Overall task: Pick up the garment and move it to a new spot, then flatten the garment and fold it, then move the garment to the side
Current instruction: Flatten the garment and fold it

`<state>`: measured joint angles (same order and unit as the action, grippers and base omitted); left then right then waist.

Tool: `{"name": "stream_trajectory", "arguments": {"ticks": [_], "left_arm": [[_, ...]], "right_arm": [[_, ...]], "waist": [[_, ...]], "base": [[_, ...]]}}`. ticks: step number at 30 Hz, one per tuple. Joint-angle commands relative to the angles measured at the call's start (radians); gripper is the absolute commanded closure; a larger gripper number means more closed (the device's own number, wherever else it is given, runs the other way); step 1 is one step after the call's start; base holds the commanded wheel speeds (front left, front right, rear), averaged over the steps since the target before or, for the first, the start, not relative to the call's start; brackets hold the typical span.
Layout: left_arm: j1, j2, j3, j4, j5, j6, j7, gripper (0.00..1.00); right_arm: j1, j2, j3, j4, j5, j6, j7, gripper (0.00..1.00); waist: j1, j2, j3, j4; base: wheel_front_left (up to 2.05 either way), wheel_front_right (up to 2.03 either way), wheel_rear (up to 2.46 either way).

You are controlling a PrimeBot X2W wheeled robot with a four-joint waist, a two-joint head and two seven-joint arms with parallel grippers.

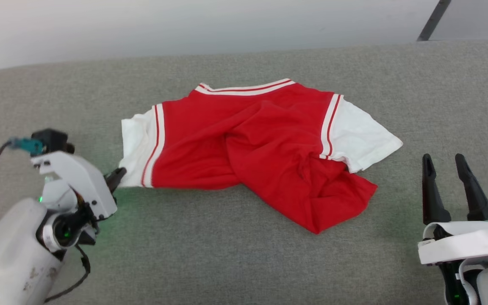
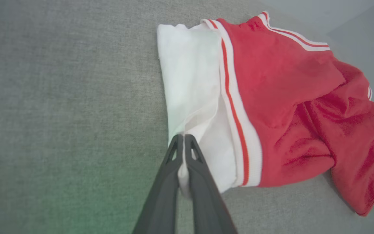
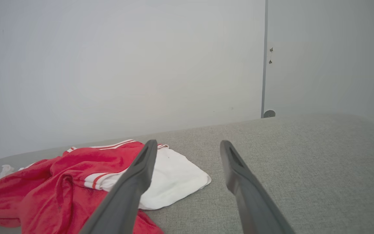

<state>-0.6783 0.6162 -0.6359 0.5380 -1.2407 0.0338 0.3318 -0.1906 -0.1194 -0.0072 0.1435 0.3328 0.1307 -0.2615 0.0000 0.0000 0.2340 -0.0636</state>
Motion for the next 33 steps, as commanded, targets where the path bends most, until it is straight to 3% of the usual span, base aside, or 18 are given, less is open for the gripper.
{"name": "stream_trajectory", "arguments": {"ticks": [1, 8, 14, 22, 30, 33], "left_arm": [[0.015, 0.004, 0.012, -0.002, -0.006, 0.006, -0.014, 0.0], [0.103, 0.001, 0.063, -0.071, -0.008, 0.021, -0.166, 0.0], [0.197, -0.001, 0.067, -0.204, 0.059, 0.02, -0.34, 0.0], [0.301, -0.032, 0.033, -0.354, 0.249, 0.08, -0.569, 0.0], [0.34, -0.107, 0.066, -0.462, 0.542, 0.155, -0.597, 0.0], [0.355, -0.143, 0.106, -0.502, 0.634, 0.157, -0.597, 0.0]], "right_arm": [[0.007, -0.008, -0.001, -0.003, -0.011, 0.0, -0.005, 0.0], [-0.045, -0.092, 0.049, -0.017, -0.023, 0.0, 0.057, 0.0], [-0.12, -0.219, 0.146, -0.004, -0.016, 0.0, 0.188, 0.0], [-0.26, -0.414, 0.287, 0.049, 0.11, 0.0, 0.46, 0.0], [-0.442, -0.567, 0.395, 0.12, 0.327, 0.0, 0.791, 0.0], [-0.513, -0.611, 0.441, 0.146, 0.388, 0.0, 0.882, 0.0]], "waist": [[0.0, 0.0, -0.007, 0.008], [0.0, 0.0, -0.018, 0.027], [0.0, 0.0, -0.01, 0.055], [0.0, 0.0, 0.029, 0.121], [0.0, 0.0, 0.096, 0.202], [0.0, 0.0, 0.124, 0.231]], "base": [[0.0, 0.0, 0.0], [0.0, 0.0, 0.0], [0.0, 0.0, 0.0], [0.0, 0.0, 0.0], [0.0, 0.0, 0.0], [0.0, 0.0, 0.0]]}}
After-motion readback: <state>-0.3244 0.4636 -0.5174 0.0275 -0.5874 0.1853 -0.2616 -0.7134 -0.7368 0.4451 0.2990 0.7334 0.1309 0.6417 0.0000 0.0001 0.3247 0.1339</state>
